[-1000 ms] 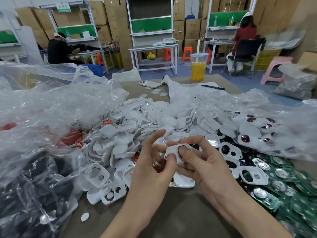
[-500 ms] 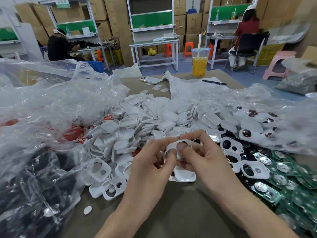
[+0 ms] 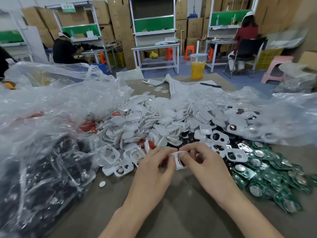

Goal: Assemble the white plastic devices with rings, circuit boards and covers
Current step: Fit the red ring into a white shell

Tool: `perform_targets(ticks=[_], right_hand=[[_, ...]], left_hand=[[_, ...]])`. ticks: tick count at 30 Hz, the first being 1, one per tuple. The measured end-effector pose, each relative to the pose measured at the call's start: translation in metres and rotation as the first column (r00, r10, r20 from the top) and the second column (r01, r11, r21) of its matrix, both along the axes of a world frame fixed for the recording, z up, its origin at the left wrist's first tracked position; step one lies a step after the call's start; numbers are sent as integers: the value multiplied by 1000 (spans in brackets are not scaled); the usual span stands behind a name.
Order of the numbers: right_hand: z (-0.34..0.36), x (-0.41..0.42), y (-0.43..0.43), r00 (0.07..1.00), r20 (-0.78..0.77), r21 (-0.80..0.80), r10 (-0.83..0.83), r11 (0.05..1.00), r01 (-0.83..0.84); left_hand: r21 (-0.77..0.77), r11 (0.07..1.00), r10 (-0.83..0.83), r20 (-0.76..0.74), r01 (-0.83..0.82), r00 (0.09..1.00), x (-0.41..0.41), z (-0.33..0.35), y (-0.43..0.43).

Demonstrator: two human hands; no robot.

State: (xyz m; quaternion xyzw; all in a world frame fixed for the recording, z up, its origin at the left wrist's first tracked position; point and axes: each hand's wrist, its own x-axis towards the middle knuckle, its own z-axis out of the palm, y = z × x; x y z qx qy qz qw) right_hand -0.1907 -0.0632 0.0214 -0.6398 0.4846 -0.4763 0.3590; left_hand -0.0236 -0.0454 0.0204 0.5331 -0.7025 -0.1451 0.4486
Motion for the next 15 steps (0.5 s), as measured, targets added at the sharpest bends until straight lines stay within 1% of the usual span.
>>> perform_targets(ticks=[2,3,4,6,8,11,15], right_hand=[[-8,-4,12,988,-153,-29,-15,1000,11],[-11,-5,16,970,-241,-50,-33,999,22],[-13,-4,17,946,-319,-70,-57,997,37],[-16,-1,16,905,-415,-105,-98,993,59],[-17,2,15,882,-457,-131,-119,989,66],[-19,4,16,864,-478,-157,-160,983,95],[-18,6,18,841,-505,-159,-193,979,129]], left_hand=[[75,996,-43,22,42,999,0,-2,13],[98,994,-51,64,45,997,-1,-3,17],[108,994,-43,116,31,992,-2,-3,19],[103,995,-2,197,-19,980,-5,-1,22],[80,995,33,254,-55,967,-8,0,22],[66,995,51,318,-76,947,-8,0,23],[34,994,82,349,-100,934,-8,-3,21]])
